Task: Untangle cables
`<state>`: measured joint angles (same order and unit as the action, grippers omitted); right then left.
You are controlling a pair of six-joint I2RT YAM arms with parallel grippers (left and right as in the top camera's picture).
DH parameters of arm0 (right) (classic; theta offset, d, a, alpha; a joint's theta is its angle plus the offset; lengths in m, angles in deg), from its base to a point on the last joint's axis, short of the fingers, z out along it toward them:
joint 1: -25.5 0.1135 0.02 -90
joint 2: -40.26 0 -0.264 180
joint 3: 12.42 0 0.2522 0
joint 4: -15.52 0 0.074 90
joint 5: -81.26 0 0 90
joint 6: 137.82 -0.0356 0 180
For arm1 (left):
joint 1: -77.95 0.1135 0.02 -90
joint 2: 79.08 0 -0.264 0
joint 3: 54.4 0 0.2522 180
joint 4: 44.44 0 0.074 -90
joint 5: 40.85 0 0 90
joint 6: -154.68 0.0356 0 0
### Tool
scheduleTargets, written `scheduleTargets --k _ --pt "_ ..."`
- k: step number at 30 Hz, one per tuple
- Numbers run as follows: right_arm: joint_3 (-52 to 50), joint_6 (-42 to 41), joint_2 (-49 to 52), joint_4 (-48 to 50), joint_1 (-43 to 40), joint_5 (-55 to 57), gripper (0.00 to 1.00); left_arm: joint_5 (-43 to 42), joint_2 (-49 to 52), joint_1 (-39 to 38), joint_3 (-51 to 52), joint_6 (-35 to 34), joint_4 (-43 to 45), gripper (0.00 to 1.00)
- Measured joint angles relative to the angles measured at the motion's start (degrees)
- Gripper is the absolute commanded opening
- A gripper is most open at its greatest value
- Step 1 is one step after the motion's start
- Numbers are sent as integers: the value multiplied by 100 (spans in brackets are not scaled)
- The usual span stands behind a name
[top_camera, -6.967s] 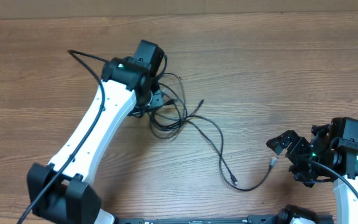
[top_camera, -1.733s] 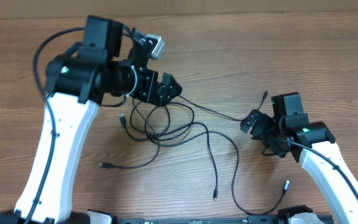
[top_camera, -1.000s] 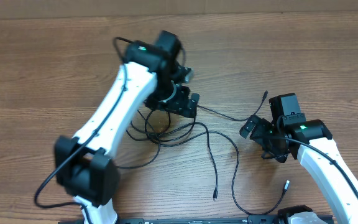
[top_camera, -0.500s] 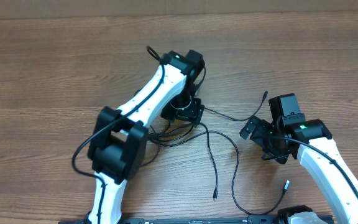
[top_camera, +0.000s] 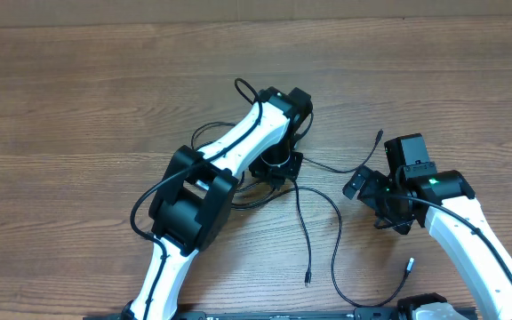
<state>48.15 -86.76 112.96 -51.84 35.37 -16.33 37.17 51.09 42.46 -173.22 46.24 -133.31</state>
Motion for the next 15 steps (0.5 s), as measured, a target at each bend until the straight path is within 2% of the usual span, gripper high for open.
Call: scheduleTargets --k 5,9,15 --pt "0 0 0 4 2 -179 100 -17 -66 157 -1303 254 -669 4" --pt "0 61 0 92 2 -461 100 -42 -490 299 -2621 442 -763 4" --pt "0 964 0 525 2 -1521 100 -68 -1707 361 -3893 763 -614 4"
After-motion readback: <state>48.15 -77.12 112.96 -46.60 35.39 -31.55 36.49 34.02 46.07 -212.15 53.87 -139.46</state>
